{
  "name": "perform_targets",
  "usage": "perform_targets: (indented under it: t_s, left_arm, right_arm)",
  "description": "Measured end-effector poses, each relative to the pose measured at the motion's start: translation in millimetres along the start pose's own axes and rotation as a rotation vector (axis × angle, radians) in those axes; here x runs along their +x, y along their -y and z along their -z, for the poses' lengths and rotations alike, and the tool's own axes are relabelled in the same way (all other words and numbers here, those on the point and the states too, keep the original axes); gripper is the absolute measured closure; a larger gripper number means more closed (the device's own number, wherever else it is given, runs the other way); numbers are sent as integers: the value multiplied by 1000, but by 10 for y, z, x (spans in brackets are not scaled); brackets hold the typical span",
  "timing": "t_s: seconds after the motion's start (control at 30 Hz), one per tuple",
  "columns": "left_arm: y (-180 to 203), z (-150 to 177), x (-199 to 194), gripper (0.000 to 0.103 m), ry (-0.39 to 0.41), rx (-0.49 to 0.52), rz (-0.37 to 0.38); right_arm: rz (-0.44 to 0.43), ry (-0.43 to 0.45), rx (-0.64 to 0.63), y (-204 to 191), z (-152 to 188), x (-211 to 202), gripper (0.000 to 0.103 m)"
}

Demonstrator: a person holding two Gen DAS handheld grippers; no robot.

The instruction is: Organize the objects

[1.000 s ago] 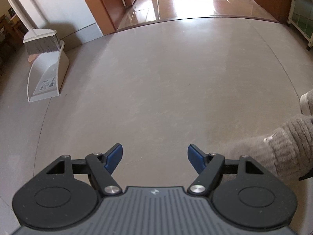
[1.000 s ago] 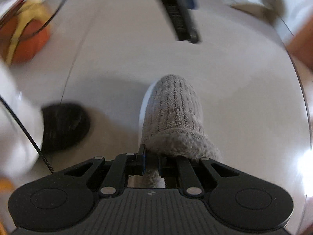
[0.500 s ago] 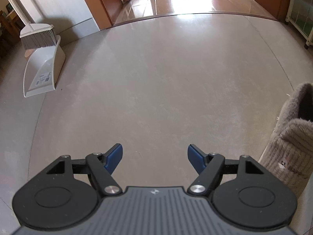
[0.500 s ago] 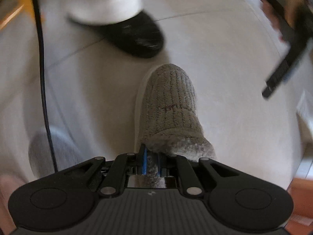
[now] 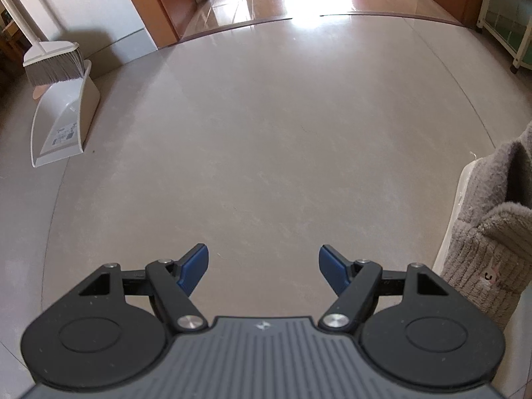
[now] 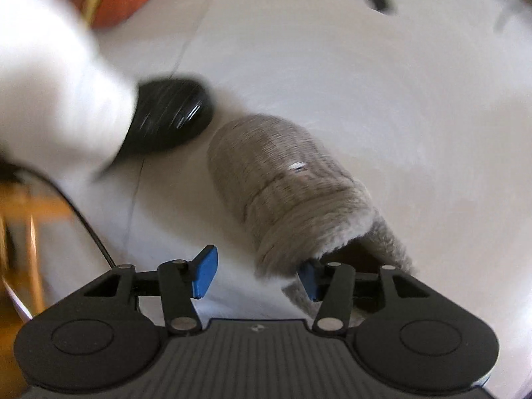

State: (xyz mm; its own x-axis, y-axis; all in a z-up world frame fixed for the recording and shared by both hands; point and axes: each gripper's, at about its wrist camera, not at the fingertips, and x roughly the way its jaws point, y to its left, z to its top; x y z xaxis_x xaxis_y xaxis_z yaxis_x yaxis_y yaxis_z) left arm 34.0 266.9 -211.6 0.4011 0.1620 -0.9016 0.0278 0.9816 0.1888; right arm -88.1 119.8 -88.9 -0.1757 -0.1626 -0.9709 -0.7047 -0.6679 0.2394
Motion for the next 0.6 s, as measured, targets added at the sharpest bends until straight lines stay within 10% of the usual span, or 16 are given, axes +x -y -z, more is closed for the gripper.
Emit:
perform_targets:
  t_s: [0.1,0.13,0.6]
  left_arm:
    - [16,22,20,29,-9,-1,14]
    - [27,30,26,29,-12,0,15]
    - [106,27,59,29,-25,34,27]
  right_arm:
    - [-87,40,202,222,-6,28,55]
    - [-97,38,244,269,7,47,83]
    - [75,-122,-335,-378,326,149,86]
